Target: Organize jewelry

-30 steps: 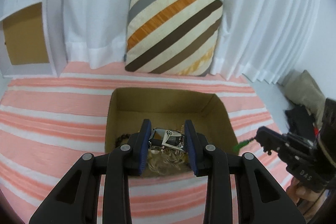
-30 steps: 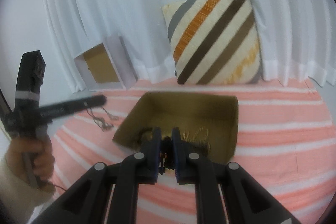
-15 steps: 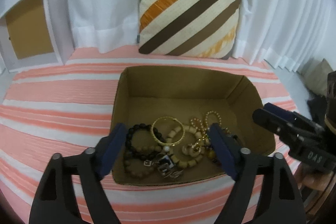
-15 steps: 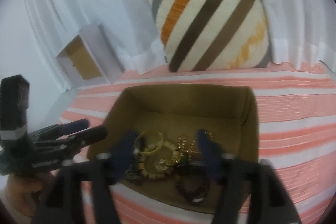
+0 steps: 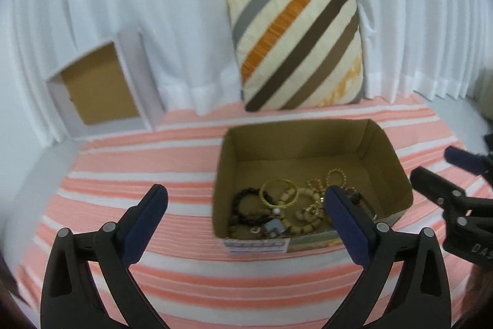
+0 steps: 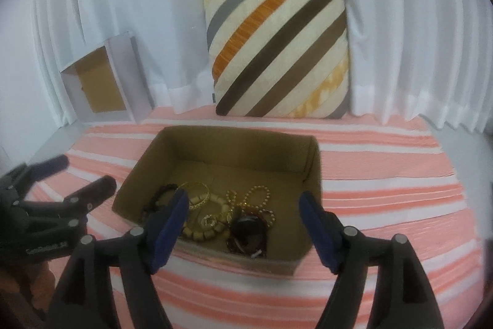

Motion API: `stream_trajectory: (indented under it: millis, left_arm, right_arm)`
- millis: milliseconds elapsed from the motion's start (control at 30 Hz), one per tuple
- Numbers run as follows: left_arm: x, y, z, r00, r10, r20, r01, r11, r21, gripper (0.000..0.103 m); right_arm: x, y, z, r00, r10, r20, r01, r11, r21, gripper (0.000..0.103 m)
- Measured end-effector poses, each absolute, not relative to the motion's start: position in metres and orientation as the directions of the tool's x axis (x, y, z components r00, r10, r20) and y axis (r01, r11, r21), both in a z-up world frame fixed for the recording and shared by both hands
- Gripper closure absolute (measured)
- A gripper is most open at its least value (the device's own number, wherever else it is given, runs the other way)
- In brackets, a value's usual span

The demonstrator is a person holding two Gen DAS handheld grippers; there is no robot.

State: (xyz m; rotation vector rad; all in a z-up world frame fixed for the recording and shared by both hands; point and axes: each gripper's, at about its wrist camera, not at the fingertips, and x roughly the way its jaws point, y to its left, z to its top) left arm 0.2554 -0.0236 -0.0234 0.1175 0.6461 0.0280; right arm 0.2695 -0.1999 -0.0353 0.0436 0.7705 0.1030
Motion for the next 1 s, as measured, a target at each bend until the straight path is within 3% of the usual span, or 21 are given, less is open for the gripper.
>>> stream_trajectory:
  millis: [533,833,1000]
  left_arm:
    - [0.209,-0.013,0.002,0.737,0.065,-0.672,-0.03,0.998,0.064,0.001]
    - [0.184,0.006,0.023,0.752,0.04,-0.658,-0.053,0.999,0.0,0.001]
    - [0.176,0.008,0.029,0.757,0.077,-0.649,-0.077,0.997,0.029,0.001]
  right_arm:
    - [0.22,-0.189,0.011,0.712,0.069,-0.698,-0.072,0.997,0.026,0.019]
    - [0.199,-0.18,0.032,0.707,0.095,-0.701,-0.098,0.995,0.037,0.018]
    - [0.189,-0.175,0.037,0.699,0.117,-0.705,-0.115,0.992,0.052,0.018]
